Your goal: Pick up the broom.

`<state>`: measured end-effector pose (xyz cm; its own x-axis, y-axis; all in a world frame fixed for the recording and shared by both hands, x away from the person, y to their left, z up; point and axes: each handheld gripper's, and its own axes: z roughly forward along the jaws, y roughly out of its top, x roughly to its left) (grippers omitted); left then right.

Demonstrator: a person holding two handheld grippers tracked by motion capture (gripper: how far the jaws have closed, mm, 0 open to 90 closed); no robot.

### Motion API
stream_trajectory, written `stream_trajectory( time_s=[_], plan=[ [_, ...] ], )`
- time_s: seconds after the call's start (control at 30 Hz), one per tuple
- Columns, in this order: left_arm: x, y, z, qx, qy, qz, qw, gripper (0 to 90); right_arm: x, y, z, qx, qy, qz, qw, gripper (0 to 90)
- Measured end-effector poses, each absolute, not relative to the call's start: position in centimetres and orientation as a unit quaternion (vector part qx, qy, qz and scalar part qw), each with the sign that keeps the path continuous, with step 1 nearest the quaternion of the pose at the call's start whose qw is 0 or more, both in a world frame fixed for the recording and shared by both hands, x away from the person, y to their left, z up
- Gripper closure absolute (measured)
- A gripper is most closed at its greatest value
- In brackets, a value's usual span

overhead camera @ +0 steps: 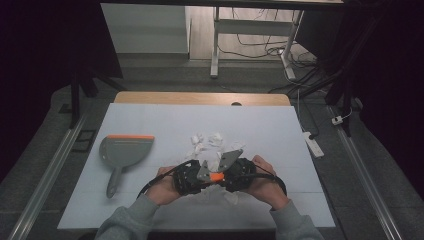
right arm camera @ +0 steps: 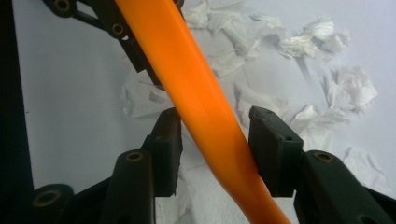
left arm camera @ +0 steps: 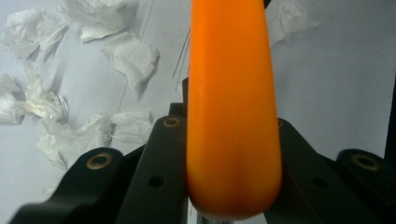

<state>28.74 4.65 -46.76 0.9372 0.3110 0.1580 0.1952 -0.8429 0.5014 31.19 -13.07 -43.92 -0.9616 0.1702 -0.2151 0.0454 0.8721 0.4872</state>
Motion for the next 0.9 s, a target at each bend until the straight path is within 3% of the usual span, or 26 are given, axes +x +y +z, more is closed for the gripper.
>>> stream_trajectory(
  time_s=[0.63, 0.73, 0.9],
  plan=[
    [29.1, 5.8, -46.1, 0.944, 0.124, 0.112, 0.283, 77.0, 30.2, -13.4, -43.8, 0.004, 0.954, 0.251, 0.162, 64.9],
    [29.1, 6.1, -46.0, 0.938, 0.134, 0.122, 0.296, 72.0, 30.2, -13.6, -43.7, 0.019, 0.951, 0.263, 0.165, 65.7],
    [29.0, 7.2, -45.2, 0.912, 0.172, 0.16, 0.337, 50.1, 31.0, -14.8, -42.9, 0.051, 0.94, 0.296, 0.159, 67.7]
  ],
)
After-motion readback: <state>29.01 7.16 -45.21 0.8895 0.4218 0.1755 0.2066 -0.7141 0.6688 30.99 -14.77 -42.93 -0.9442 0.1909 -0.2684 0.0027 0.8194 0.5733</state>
